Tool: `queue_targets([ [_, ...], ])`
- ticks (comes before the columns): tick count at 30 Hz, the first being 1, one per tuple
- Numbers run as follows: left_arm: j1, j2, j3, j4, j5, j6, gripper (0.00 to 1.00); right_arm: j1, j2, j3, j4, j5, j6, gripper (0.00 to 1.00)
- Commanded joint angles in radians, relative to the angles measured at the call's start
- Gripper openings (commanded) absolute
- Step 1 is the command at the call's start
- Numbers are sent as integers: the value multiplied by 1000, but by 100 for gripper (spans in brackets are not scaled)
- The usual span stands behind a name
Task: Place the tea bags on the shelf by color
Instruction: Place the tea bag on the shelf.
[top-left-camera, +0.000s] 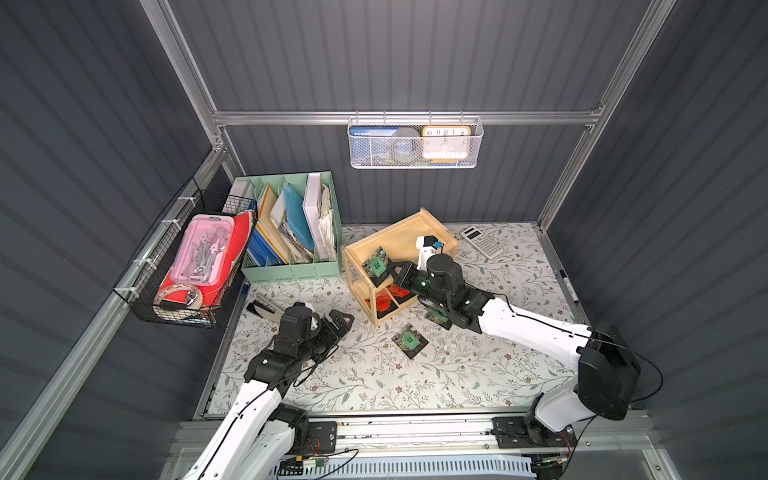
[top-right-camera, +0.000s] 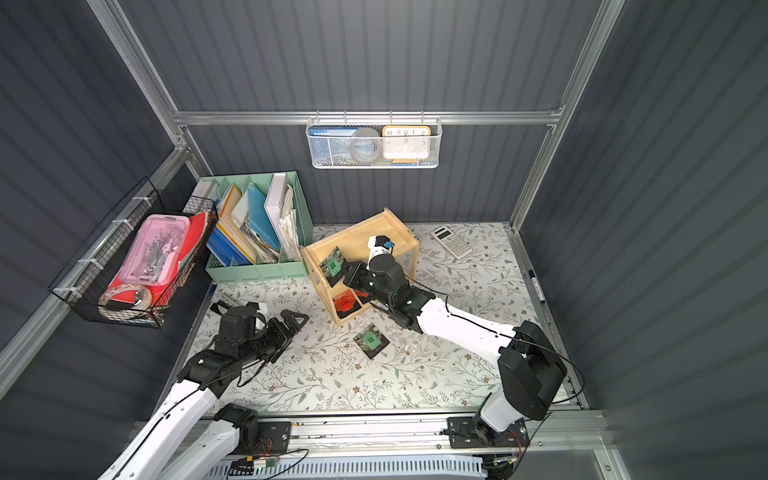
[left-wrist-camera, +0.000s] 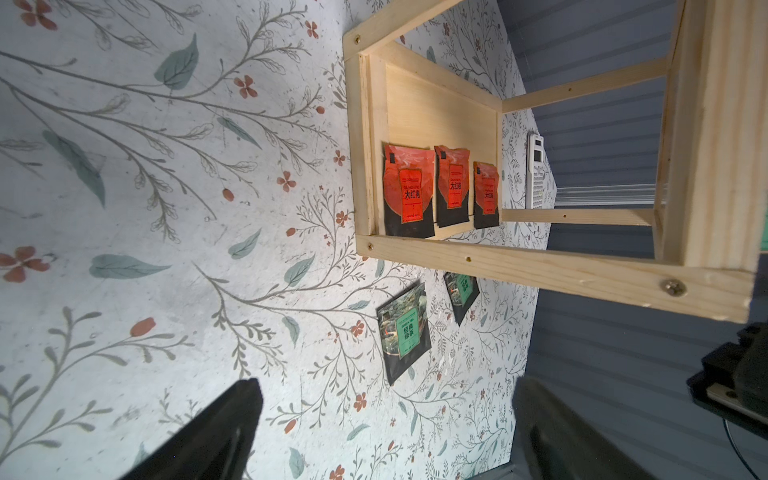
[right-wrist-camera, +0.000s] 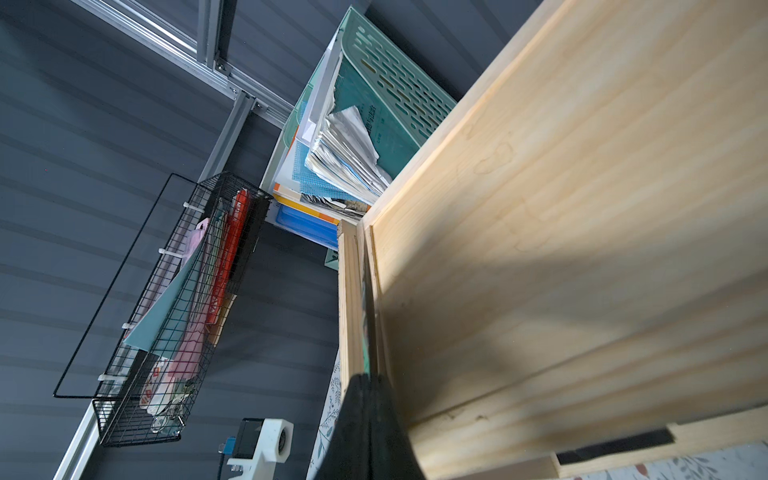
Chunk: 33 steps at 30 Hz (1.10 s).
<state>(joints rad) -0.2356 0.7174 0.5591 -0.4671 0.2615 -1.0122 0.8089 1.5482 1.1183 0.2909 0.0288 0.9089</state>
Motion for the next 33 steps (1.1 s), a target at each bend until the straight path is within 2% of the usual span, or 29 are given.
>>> queue_targets([
  [1, 4, -2, 25, -9, 11, 26, 100, 7, 8, -1, 24, 16, 14, 0],
  [24, 4, -12, 20, -11, 12, 26, 100, 8, 11, -23, 25, 8, 40, 0],
  [33, 4, -15, 19, -14, 13, 26, 100, 7, 6, -15, -4, 23, 41, 17],
])
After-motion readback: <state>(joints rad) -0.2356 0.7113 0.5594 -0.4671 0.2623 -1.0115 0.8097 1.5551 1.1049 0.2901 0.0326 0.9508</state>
